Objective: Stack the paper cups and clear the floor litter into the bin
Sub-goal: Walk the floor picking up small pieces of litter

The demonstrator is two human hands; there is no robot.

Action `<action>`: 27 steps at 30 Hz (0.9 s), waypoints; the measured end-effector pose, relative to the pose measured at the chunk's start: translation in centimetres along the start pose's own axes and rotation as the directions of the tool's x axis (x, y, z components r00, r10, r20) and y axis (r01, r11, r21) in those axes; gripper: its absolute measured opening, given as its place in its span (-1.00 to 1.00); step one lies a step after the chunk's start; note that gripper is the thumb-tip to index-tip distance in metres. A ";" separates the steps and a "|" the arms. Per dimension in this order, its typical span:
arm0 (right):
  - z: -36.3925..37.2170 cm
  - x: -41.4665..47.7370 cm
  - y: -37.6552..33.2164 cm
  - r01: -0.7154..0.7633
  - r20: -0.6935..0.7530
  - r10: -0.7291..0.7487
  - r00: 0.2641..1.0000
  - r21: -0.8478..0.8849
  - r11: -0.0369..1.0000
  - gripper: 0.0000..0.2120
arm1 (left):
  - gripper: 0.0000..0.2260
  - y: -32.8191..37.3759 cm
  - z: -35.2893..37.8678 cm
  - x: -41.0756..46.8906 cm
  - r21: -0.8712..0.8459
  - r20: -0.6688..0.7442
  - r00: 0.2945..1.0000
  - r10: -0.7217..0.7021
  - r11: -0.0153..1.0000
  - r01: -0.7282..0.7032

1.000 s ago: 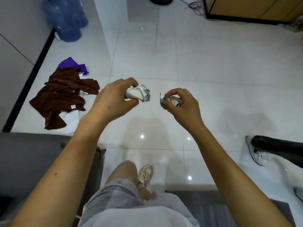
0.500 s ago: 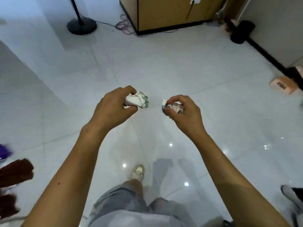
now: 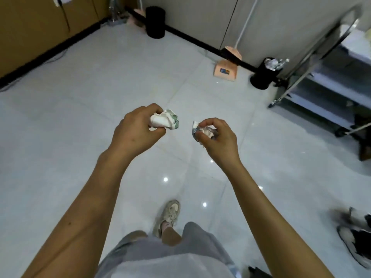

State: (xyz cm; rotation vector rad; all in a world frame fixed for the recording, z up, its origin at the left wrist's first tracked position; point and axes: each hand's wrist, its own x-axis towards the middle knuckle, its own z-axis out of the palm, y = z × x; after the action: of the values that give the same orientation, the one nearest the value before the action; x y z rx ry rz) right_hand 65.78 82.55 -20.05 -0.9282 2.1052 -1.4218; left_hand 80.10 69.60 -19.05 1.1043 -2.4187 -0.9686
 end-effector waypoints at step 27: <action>-30.2 68.6 20.0 -0.354 -0.471 0.293 0.832 -0.044 0.934 -0.84 | -0.78 26.0 32.3 76.7 -0.108 0.420 0.849 0.321 0.946 -0.305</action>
State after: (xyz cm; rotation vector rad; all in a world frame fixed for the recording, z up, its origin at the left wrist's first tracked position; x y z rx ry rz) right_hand -6.98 56.50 -26.11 -0.2504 2.5719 -1.4323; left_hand -1.20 38.53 -24.34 0.4799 -2.7927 -1.2401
